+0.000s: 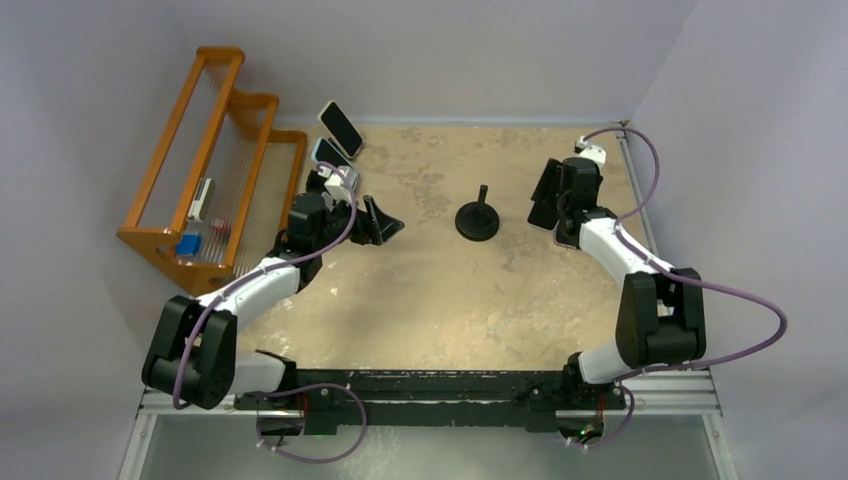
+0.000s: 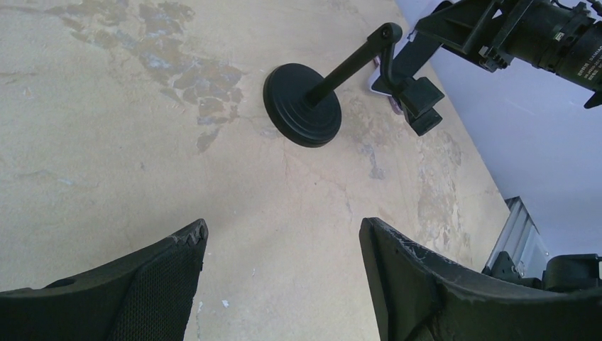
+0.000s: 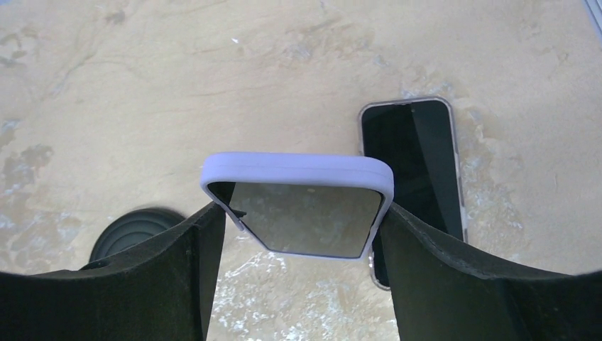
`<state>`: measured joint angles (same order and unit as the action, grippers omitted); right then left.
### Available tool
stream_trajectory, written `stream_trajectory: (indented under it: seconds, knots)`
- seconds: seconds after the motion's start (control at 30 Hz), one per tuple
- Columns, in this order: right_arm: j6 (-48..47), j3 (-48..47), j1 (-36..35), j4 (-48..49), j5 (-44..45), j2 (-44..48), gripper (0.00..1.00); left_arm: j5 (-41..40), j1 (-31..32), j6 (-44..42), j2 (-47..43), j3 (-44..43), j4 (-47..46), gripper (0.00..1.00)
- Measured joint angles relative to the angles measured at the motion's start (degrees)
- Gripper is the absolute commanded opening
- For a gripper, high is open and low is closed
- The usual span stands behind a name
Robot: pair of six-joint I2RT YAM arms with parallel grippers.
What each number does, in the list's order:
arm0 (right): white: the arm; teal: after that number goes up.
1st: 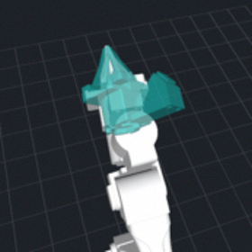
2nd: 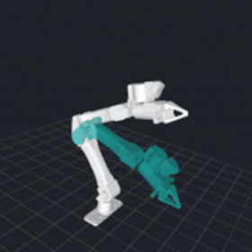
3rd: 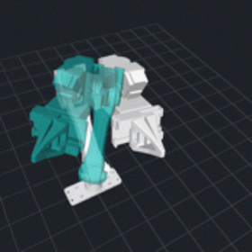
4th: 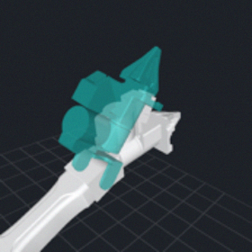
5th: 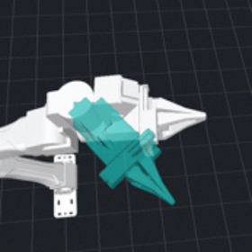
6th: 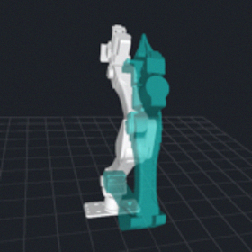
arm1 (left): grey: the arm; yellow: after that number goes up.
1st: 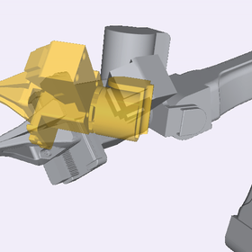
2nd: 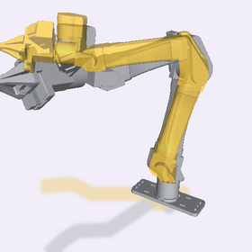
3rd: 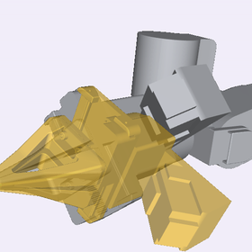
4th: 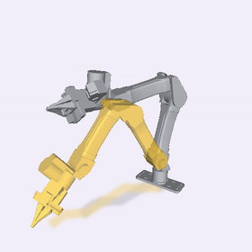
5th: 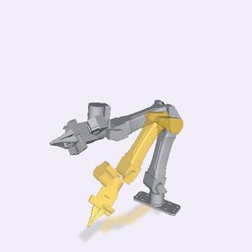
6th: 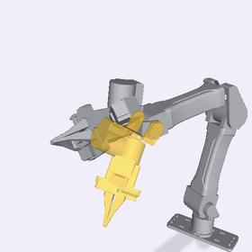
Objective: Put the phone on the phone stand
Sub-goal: Pick up the phone at the center of the board.
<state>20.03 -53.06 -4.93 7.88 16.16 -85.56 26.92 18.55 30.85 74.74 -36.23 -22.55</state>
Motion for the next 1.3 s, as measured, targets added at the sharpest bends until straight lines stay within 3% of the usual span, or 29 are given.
stream_trajectory:
  seconds: [0.57,0.77,1.03,1.3]
  knots:
    - [-2.10,-0.24,-2.23,-0.39,-1.09,3.45,0.41,3.85,2.93,-1.60,6.21,-1.01,-7.23,0.77]
    - [-3.65,-5.73,-4.81,-2.80,-1.27,3.39,0.41,5.31,4.31,-5.14,9.27,-3.67,-10.16,0.77]
    - [-4.94,-15.74,-10.60,-3.39,-0.17,3.45,0.41,5.84,5.35,-10.10,12.04,-7.19,-16.65,0.77]
    - [-6.36,-21.22,-22.75,-7.58,3.98,3.23,0.41,6.32,7.41,-16.11,18.58,-8.52,-28.94,0.78]
